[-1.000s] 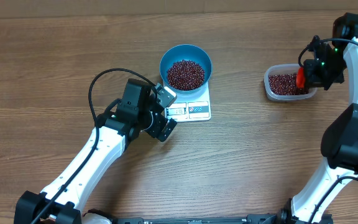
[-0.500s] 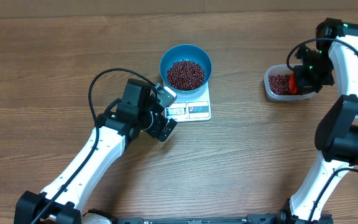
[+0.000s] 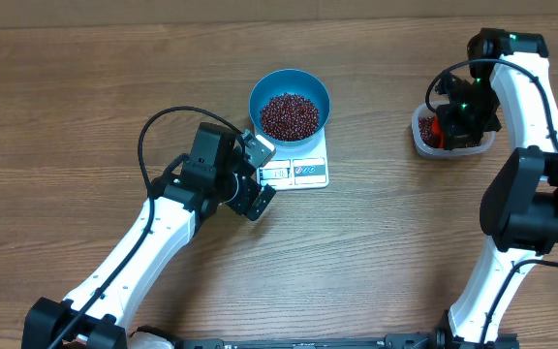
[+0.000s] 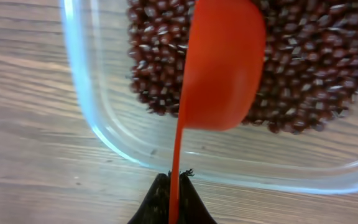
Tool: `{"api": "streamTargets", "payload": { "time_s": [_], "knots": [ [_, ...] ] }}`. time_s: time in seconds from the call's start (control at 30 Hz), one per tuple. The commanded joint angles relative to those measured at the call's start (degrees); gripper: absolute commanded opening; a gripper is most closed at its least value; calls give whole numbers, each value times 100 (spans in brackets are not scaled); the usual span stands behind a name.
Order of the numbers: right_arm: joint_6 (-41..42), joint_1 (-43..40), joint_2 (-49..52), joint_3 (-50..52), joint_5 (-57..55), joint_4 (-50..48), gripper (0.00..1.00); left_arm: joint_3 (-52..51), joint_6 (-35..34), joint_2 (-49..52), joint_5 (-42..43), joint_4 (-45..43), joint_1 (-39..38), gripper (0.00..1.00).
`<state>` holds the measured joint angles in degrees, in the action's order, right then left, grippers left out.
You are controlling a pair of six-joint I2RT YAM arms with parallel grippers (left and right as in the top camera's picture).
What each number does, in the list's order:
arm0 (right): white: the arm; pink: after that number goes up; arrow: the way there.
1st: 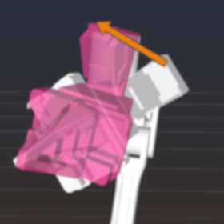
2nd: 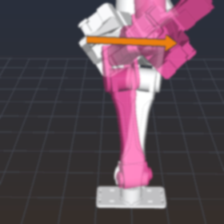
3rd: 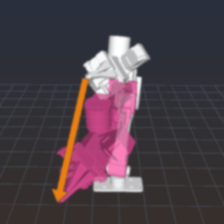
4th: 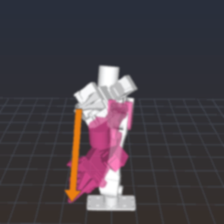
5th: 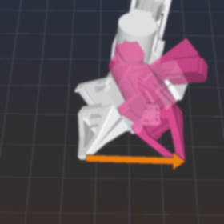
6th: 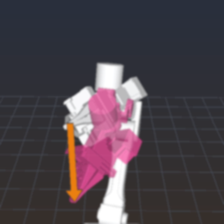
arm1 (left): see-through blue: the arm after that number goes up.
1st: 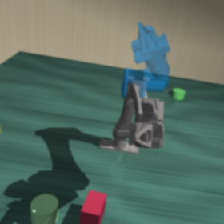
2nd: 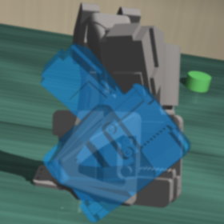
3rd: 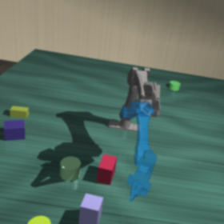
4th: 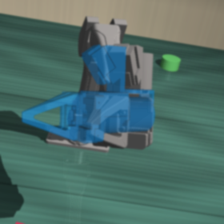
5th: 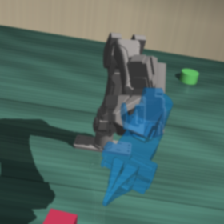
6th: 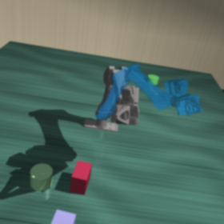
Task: Scoop item into bowl and weigh 150g on scale
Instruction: 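Return the empty scoop right and dip it into the bean tub, then scoop beans and lift the filled red scoop out of the tub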
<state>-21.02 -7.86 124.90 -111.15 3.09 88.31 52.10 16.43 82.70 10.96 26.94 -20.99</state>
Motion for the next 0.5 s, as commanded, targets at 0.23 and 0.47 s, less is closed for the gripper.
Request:
{"api": "streamTargets", "payload": {
  "time_s": [0.23,0.47],
  "knots": [
    [-511,-894,37,-219,1672,295,4,-31,-35,46,63,-20,-2,100],
    [-1259,-1510,7,-223,2957,573,4,-31,-35,46,63,-20,-2,100]
  ]
}}
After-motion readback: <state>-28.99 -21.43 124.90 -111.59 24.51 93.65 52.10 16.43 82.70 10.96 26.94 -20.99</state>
